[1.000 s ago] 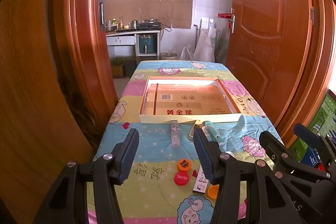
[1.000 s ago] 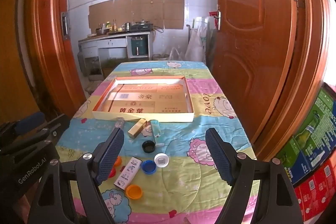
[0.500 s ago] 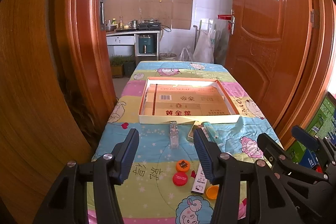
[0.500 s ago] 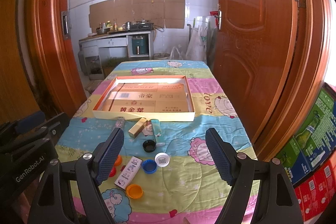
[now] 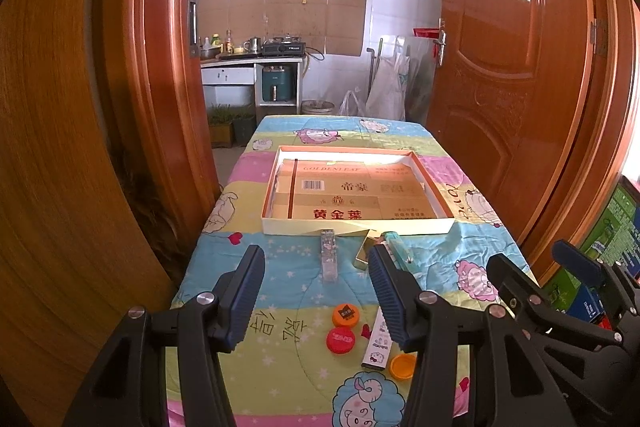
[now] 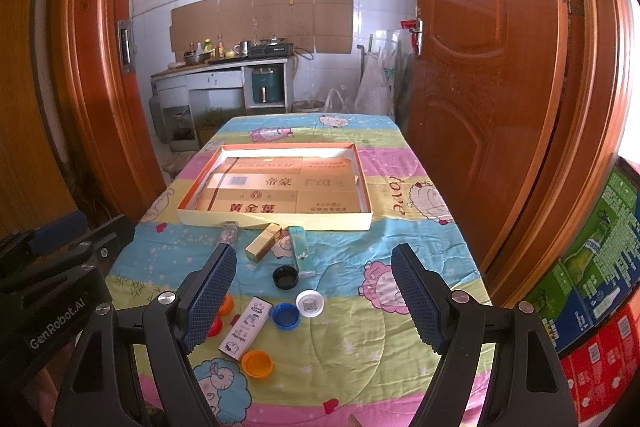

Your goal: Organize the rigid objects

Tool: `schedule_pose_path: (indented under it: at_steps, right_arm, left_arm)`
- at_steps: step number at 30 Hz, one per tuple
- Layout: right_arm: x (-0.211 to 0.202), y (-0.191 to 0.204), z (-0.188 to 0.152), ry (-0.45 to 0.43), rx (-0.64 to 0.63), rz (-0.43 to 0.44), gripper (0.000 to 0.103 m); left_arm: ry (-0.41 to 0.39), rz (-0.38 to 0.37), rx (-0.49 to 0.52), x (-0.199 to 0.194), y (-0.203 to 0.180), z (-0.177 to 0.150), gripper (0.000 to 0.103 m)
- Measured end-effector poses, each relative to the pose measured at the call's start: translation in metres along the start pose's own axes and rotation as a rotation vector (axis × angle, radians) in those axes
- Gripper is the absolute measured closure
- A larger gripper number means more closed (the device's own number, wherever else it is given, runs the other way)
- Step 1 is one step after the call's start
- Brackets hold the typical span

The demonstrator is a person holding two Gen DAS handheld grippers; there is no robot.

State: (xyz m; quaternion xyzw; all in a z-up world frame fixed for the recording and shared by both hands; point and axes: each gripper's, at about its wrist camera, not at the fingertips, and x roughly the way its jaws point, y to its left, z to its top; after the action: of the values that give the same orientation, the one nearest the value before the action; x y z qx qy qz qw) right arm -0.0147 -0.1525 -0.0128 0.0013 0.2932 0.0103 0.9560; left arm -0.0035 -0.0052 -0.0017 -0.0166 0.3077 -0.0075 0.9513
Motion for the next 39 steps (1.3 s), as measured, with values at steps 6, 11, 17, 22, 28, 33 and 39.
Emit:
schedule_pose_path:
  at_steps: [6,11,17,22,28,33,39]
  right_arm:
    - [0.000,0.000,0.000,0.000,0.000,0.000,0.022]
    - [0.000,0.000,0.000,0.001,-0.001,0.002,0.022]
    - [0.001,0.000,-0.001,0.001,-0.002,0.004,0.022]
    - [0.002,0.002,-0.002,0.004,-0.003,0.006,0.022]
    - [0.002,0.002,-0.003,0.005,-0.002,0.005,0.022]
    - [0.007,0.002,-0.005,0.013,0.001,0.003,0.022]
    - [0.017,0.001,-0.007,0.036,0.007,0.007,0.022]
  left_arm:
    - [0.000,-0.001,-0.003,0.000,0.001,0.000,0.049]
    - [0.002,-0.002,-0.004,0.000,0.000,-0.001,0.049]
    - [0.005,-0.004,-0.009,0.000,-0.001,-0.002,0.049]
    - [0.008,-0.005,-0.013,0.001,-0.002,-0.003,0.049]
    - [0.013,-0.008,-0.019,0.004,0.002,-0.002,0.049]
    - [0.023,-0.009,-0.021,0.008,0.004,-0.003,0.049]
    - [0.044,-0.010,-0.025,0.017,0.008,-0.003,0.049]
